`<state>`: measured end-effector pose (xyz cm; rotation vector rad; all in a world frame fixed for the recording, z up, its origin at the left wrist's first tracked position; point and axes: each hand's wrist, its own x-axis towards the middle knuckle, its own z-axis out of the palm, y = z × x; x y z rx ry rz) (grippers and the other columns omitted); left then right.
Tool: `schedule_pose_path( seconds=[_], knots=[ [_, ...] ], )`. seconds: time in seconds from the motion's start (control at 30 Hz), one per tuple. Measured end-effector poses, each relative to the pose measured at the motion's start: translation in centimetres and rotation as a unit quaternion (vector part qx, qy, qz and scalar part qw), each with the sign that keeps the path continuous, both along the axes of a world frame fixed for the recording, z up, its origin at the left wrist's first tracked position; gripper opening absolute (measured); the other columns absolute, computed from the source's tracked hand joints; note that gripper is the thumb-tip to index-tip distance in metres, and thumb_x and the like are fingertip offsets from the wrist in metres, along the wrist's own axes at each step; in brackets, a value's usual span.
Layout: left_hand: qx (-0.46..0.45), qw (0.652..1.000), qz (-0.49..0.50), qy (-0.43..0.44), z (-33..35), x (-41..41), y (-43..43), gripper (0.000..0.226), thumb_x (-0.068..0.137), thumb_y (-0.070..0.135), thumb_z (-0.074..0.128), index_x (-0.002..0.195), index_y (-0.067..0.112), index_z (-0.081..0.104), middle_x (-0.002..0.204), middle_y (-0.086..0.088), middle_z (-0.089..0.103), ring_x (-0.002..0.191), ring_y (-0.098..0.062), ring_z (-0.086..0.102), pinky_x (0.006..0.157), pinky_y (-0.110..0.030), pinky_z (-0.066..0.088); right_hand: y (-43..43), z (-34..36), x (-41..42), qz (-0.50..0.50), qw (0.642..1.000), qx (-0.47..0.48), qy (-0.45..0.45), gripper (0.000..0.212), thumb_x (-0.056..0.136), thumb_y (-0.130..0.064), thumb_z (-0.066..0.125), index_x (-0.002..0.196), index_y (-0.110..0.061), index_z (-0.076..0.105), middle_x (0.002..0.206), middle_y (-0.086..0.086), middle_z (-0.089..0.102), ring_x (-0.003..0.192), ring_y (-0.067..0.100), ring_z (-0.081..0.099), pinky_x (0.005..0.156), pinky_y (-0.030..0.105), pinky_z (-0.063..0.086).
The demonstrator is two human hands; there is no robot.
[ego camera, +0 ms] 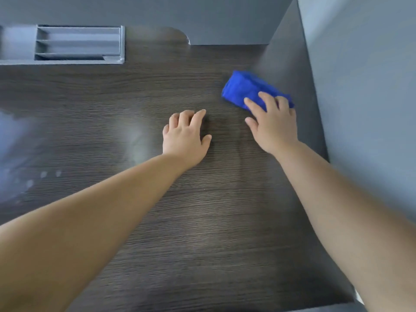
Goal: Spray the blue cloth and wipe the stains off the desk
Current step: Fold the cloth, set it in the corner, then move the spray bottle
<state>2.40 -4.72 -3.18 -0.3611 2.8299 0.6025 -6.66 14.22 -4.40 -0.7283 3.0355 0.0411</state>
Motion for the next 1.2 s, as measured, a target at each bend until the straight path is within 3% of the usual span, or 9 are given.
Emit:
schedule_pose_path(
  seconds=[0.17,0.27,0.43,0.57,0.67,0.77,1.03,1.13,1.2],
  knots=[
    [-0.072,0.992,-0.063,-0.077,-0.1,-0.8,0.1,0.059,0.091,0.056,0.034,0.145,0.034,0.019,0.154,-0.003,0.011,0.140,-0.029,0.008,0.112,-0.045,0.013,-0.5,1.3,-2.5,-0.015,1.000,-0.002,-0.024,0.046,0.093,-0.037,0.052,0.135,-0.019,0.048,0.148,0.009,0.032,0.126,0.039,0.032,0.099,0.047,0.031],
    [-0.079,0.988,-0.079,-0.103,-0.1,-0.6,-0.1,0.062,0.091,0.059,0.031,0.146,0.036,0.012,0.156,-0.002,0.004,0.142,-0.029,0.003,0.113,-0.044,0.010,0.0,0.1,-3.1,-0.002,0.996,0.023,-0.086,0.056,0.097,-0.045,0.038,0.148,-0.023,0.026,0.159,0.001,0.010,0.142,0.034,0.012,0.110,0.047,0.020],
    [-0.096,0.983,-0.090,-0.126,0.1,-0.7,-0.1,0.066,0.091,0.061,0.029,0.147,0.037,0.006,0.157,-0.003,-0.001,0.143,-0.029,0.000,0.114,-0.044,0.009,-2.4,0.0,-5.4,-0.187,0.967,-0.019,-0.172,0.061,0.099,-0.051,0.020,0.151,-0.026,-0.001,0.158,-0.002,-0.013,0.145,0.032,-0.003,0.116,0.045,0.006],
    [-0.104,0.981,-0.092,-0.135,0.3,-0.9,0.0,0.066,0.090,0.062,0.030,0.147,0.037,0.005,0.157,-0.003,0.000,0.143,-0.030,0.001,0.114,-0.045,0.009,-5.3,1.2,-7.2,-0.311,0.912,-0.088,-0.254,0.064,0.098,-0.052,0.018,0.150,-0.025,-0.007,0.156,-0.001,-0.022,0.144,0.032,-0.009,0.116,0.047,-0.001],
    [-0.106,0.980,-0.097,-0.137,0.2,-0.8,-0.2,0.066,0.090,0.062,0.029,0.147,0.038,0.004,0.157,-0.002,-0.001,0.143,-0.029,0.000,0.114,-0.044,0.009,-5.9,1.9,-7.3,-0.352,0.899,-0.118,-0.232,0.066,0.097,-0.052,0.026,0.151,-0.022,0.001,0.157,0.004,-0.021,0.144,0.033,-0.013,0.116,0.048,-0.002],
    [-0.108,0.981,-0.101,-0.129,0.1,-0.8,-0.3,0.068,0.089,0.063,0.029,0.147,0.038,0.002,0.157,-0.002,-0.001,0.143,-0.029,0.000,0.114,-0.044,0.009,-5.6,1.4,-5.6,-0.273,0.953,-0.070,-0.110,0.065,0.096,-0.049,0.033,0.150,-0.018,0.015,0.158,0.005,-0.011,0.144,0.033,-0.011,0.115,0.047,-0.001],
    [-0.075,0.981,-0.116,-0.134,0.3,-0.9,-1.1,0.069,0.087,0.065,0.031,0.146,0.039,0.005,0.157,-0.001,-0.001,0.143,-0.028,-0.001,0.114,-0.044,0.006,-2.6,-0.2,-5.1,-0.178,0.976,0.009,-0.121,0.063,0.099,-0.043,0.030,0.151,-0.018,0.005,0.159,0.005,-0.005,0.145,0.030,-0.006,0.117,0.049,0.002],
    [-0.001,0.988,-0.091,-0.122,0.9,-1.1,-2.0,0.059,0.090,0.059,0.035,0.144,0.039,0.022,0.156,0.004,0.009,0.142,-0.025,0.005,0.115,-0.042,0.008,-4.3,0.3,-3.2,-0.136,0.986,0.018,-0.094,0.061,0.098,-0.044,0.035,0.150,-0.019,0.014,0.159,0.007,-0.004,0.144,0.033,-0.009,0.114,0.053,-0.004],
    [0.116,0.989,-0.038,-0.080,1.2,-0.8,-3.3,0.046,0.094,0.045,0.042,0.138,0.033,0.040,0.151,0.003,0.027,0.139,-0.022,0.020,0.114,-0.038,0.016,-6.9,0.6,-0.2,-0.071,0.993,-0.040,-0.089,0.055,0.095,-0.039,0.043,0.146,-0.021,0.030,0.159,0.008,0.006,0.144,0.034,-0.003,0.115,0.051,0.002]
  ],
)
